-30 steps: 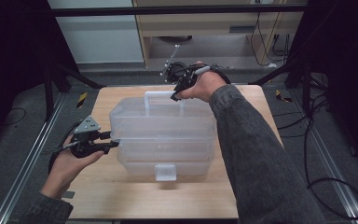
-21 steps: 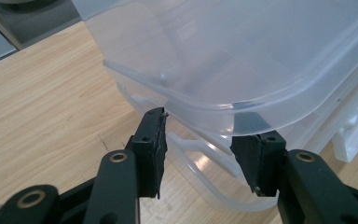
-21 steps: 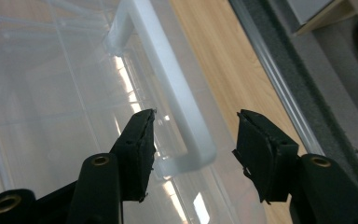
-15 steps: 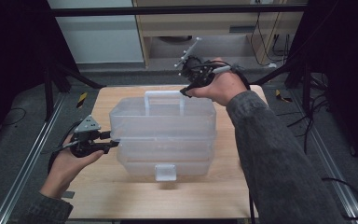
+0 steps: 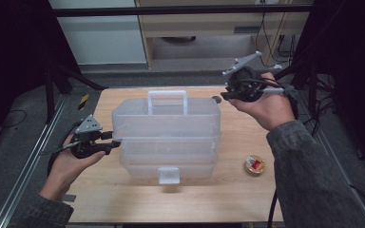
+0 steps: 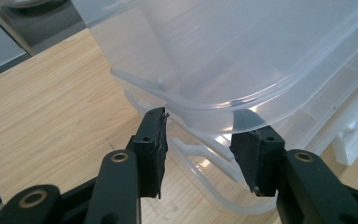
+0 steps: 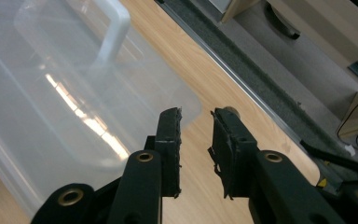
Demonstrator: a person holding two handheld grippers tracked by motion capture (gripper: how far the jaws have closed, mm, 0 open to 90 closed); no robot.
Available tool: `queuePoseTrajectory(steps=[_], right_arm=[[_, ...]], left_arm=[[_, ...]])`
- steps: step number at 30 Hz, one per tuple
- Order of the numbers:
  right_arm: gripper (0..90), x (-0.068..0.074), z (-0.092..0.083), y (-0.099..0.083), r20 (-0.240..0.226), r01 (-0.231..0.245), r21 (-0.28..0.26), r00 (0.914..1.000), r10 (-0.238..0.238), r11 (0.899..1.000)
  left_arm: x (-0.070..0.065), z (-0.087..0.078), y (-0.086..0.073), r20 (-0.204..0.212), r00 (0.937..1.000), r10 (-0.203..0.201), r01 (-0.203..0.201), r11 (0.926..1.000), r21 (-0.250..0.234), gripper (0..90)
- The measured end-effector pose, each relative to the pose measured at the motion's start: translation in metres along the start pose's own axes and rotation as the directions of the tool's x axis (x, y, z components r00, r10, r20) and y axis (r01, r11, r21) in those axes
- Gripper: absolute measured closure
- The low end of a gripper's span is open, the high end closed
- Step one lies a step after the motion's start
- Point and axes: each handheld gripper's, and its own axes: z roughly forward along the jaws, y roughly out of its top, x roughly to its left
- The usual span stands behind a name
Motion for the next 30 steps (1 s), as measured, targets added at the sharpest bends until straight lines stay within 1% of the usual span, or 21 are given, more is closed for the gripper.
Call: queuePoseTrajectory(steps=[3,5,9,11,14,18,20,24,26,30], right_arm=[[75.5,-0.002,-0.002,-0.016,0.011,-0.034,-0.01,0.9994,0.034,0.999],[75.6,-0.002,-0.001,-0.028,0.017,-0.054,-0.001,0.9984,0.054,0.999],[75.9,0.001,0.002,-0.05,0.028,-0.093,-0.002,0.9953,0.093,0.996],[76.2,0.004,0.003,-0.059,0.03,-0.099,-0.003,0.9947,0.099,0.995],[77.2,0.01,0.006,-0.073,0.03,-0.119,-0.016,0.9924,0.12,0.993],[77.3,0.024,0.011,-0.085,0.02,-0.125,-0.03,0.9919,0.125,0.992],[77.4,0.03,0.014,-0.09,0.015,-0.134,-0.042,0.9908,0.135,0.99],[78.4,0.043,0.019,-0.101,0.012,-0.138,-0.053,0.9902,0.139,0.989],[79.0,0.048,0.021,-0.104,0.011,-0.147,-0.061,0.9889,0.148,0.987],[79.4,0.056,0.025,-0.11,0.017,-0.164,-0.074,0.986,0.166,0.984]], left_arm=[[0.001,0.0,0.001,0.004,1.0,-0.007,0.007,1.0,-0.004,54.9],[0.001,0.0,0.001,0.004,1.0,-0.006,0.006,1.0,-0.005,54.9],[0.002,-0.001,0.0,0.008,0.9999,-0.009,0.009,0.9999,-0.011,54.9],[0.002,-0.001,0.001,0.008,0.9999,-0.009,0.009,0.9999,-0.014,54.9],[0.003,-0.001,0.001,0.007,0.9999,-0.009,0.009,0.9999,-0.012,54.9],[0.002,-0.001,0.002,0.005,0.9999,-0.011,0.011,0.9999,-0.011,55.1],[0.002,-0.001,0.002,0.005,0.9999,-0.01,0.01,0.9999,-0.011,55.2],[0.003,-0.001,0.002,0.007,0.9999,-0.012,0.012,0.9999,-0.01,55.2],[0.003,-0.001,0.003,0.005,0.9999,-0.008,0.009,0.9999,-0.007,55.3],[0.004,-0.004,0.005,0.005,0.9999,-0.011,0.011,0.9998,-0.015,56.2]])
